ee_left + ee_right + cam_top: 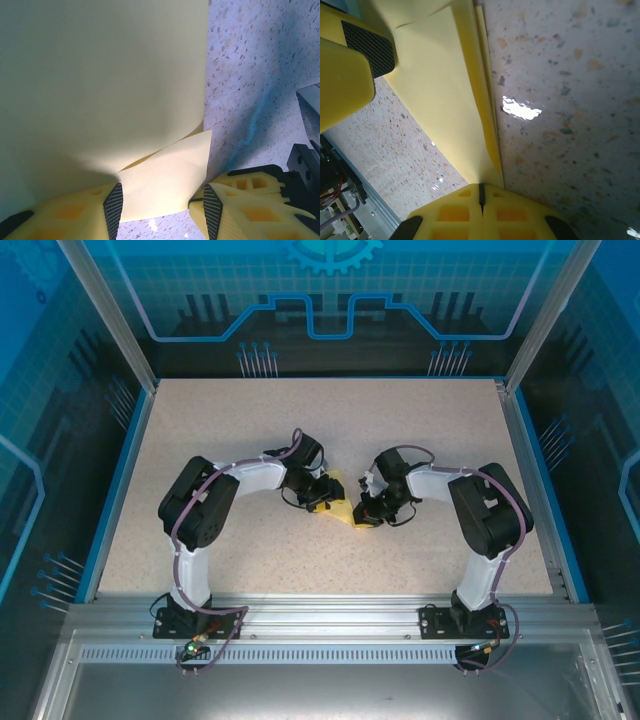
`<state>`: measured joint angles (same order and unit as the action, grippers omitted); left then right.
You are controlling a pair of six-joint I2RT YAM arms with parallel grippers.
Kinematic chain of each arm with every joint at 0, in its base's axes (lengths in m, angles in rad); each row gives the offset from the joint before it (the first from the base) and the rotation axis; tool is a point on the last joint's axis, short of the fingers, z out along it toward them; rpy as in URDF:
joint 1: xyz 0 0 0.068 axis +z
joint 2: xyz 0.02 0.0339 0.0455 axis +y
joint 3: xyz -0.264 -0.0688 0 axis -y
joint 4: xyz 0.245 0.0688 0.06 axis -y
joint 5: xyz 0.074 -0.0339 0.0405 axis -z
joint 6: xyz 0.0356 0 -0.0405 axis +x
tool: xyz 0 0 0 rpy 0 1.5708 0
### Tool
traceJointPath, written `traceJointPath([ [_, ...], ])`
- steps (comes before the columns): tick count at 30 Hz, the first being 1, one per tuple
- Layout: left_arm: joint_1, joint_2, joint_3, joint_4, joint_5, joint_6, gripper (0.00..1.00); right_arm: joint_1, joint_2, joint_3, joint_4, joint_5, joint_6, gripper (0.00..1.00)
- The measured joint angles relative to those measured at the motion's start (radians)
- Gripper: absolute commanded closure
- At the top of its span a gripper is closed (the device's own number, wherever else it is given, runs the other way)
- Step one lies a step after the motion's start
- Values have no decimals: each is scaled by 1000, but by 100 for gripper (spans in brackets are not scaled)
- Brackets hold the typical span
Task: Fold a paper plane with a square sheet of paper (fold left side to right side)
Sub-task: Third fold the triangle at the center of the table.
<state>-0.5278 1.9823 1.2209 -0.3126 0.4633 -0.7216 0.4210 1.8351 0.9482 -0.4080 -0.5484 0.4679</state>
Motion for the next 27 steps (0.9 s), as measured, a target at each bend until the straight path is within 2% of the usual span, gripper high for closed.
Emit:
traceJointPath([
  [9,-1,-111,2,-36,-30,17,49,0,0,-2,2,4,12,100],
  [15,-32,-193,-29,-11,-29,13,54,0,1,-2,2,4,14,100],
  [21,-80,-162,-45,23,-20,-11,59,0,2,-2,3,2,14,100],
  [27,-88,-86,-43,46,-10,-26,61,0,2,-2,3,2,14,100],
])
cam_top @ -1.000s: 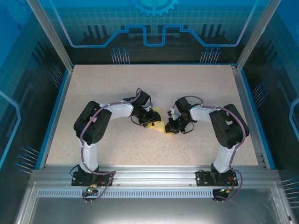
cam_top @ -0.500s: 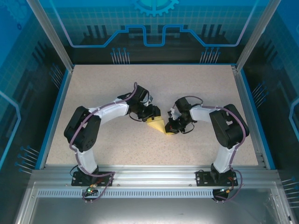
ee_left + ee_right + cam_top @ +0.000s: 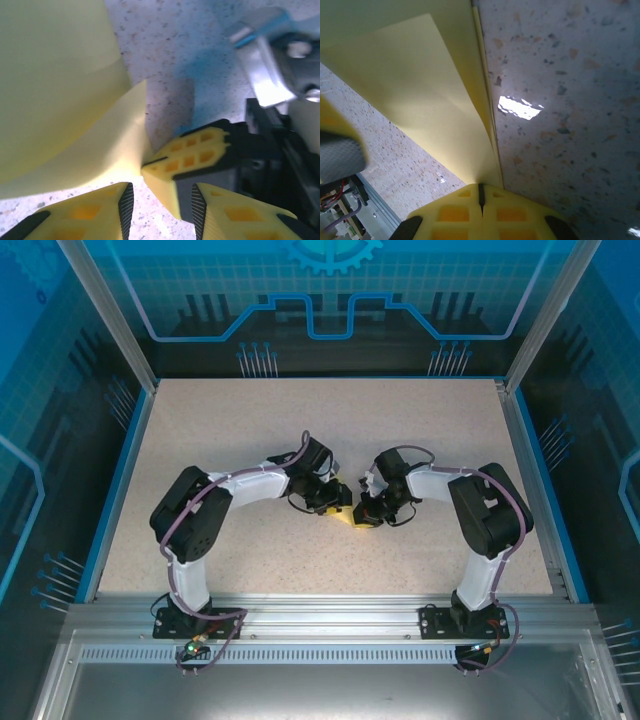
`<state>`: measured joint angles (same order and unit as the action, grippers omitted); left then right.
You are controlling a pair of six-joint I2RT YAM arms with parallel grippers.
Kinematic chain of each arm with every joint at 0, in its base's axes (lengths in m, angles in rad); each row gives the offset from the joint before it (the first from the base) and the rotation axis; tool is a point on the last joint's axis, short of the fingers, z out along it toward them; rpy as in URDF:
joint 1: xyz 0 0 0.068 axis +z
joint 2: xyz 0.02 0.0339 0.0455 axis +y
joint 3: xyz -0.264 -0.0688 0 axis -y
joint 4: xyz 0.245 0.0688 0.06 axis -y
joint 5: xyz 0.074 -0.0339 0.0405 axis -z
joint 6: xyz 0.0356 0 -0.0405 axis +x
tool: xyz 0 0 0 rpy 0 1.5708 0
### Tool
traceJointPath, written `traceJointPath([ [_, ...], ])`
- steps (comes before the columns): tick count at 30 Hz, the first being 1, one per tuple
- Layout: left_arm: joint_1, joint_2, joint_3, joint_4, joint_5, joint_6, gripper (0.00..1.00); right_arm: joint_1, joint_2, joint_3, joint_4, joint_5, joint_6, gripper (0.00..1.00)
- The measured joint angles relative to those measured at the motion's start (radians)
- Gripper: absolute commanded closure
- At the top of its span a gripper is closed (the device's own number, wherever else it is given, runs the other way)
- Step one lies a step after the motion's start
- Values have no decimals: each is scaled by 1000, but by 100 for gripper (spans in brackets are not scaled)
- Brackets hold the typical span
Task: Fold a paper plane with a square sheet of paper (fold left side to right side)
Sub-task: Third fold the triangle at the center of the table.
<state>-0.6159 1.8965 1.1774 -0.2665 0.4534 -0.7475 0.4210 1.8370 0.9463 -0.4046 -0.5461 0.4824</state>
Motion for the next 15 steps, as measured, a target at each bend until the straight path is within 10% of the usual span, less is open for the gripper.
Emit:
traceJointPath([
  [15,-6,57,13,26,26,-15,67,0,0,0,0,0,0,100],
])
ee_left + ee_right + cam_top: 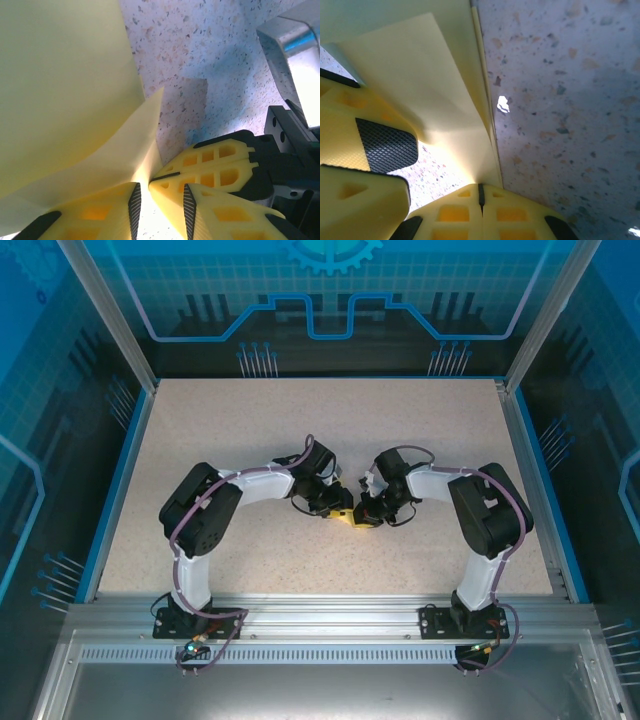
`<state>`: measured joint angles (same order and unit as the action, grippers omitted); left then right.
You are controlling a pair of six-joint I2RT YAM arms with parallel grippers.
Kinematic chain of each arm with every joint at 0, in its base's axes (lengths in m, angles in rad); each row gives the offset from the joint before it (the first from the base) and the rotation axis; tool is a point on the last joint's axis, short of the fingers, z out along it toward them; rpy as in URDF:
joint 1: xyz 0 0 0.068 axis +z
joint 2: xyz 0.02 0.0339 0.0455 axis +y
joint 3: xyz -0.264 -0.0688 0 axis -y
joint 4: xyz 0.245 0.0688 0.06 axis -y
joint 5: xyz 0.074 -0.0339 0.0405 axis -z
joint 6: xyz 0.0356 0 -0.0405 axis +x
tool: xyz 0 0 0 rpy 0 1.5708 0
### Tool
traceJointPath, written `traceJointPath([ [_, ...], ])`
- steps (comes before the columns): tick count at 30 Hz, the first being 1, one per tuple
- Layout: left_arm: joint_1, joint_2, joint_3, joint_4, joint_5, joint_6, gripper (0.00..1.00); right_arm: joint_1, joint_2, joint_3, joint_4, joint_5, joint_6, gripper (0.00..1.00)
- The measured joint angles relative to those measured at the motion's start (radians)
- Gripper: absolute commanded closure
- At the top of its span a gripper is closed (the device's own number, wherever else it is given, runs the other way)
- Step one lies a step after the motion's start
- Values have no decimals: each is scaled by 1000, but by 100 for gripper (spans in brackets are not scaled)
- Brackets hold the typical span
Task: Fold a paper plane with a square sheet of paper (fold left side to right side)
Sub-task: Third fold the triangle at the center of the table.
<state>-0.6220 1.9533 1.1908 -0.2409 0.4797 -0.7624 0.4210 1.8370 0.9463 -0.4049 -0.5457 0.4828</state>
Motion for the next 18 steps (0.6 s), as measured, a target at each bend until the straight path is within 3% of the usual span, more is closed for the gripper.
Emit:
traceJointPath([
  [18,2,52,20,-14,-39,1,73,0,0,0,-2,3,-1,100],
])
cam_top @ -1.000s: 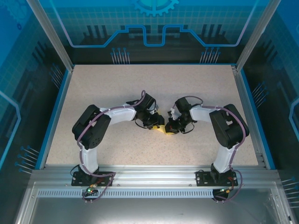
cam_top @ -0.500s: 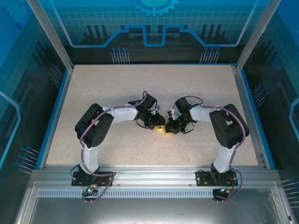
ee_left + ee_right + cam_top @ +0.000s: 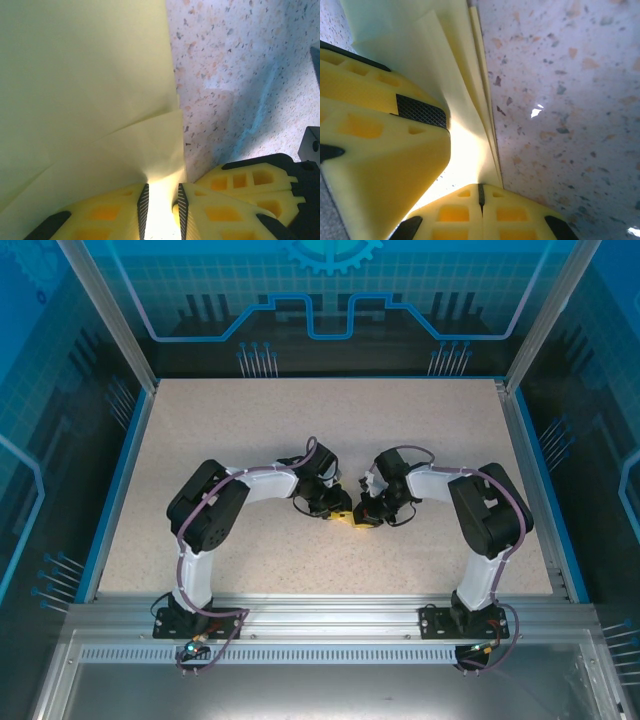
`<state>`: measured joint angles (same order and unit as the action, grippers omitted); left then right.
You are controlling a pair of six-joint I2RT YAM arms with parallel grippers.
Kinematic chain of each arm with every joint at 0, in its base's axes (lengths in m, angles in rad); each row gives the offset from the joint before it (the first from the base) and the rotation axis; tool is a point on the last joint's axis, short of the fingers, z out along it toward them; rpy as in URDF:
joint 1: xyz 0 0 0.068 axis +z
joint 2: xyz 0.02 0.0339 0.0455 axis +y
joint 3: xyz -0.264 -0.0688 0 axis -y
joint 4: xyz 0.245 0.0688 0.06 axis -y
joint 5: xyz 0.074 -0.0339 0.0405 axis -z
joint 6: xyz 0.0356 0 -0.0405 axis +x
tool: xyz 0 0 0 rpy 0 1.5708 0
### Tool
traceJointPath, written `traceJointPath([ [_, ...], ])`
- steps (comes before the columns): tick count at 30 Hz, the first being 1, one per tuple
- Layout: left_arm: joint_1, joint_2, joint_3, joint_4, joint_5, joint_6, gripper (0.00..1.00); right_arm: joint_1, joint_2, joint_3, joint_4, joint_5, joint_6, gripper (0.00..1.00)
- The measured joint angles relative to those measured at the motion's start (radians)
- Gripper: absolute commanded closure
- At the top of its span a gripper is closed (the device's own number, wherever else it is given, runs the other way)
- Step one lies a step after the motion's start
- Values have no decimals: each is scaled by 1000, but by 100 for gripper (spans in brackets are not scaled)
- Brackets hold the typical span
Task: Fold a paper plane with a square sheet of paper (fold left side to right side)
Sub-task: Third fold the triangle at the center of the table.
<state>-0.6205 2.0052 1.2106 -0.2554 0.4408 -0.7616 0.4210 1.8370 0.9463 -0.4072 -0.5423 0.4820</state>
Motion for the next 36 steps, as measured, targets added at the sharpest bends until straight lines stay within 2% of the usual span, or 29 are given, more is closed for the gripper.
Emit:
traceJointPath([
  [9,26,-14,-37,25,6,11,74,0,0,0,-1,1,0,100],
  [20,168,-75,-102,-3,-5,97,71,0,0,0,-2,1,0,100],
  [26,208,-173,-126,-73,-75,117,67,0,0,1,-3,1,0,100],
  [32,155,-335,-147,-73,-61,109,67,2,0,3,-8,5,0,100],
  [36,71,-298,-137,-50,-29,106,67,3,0,5,-11,9,0,100],
])
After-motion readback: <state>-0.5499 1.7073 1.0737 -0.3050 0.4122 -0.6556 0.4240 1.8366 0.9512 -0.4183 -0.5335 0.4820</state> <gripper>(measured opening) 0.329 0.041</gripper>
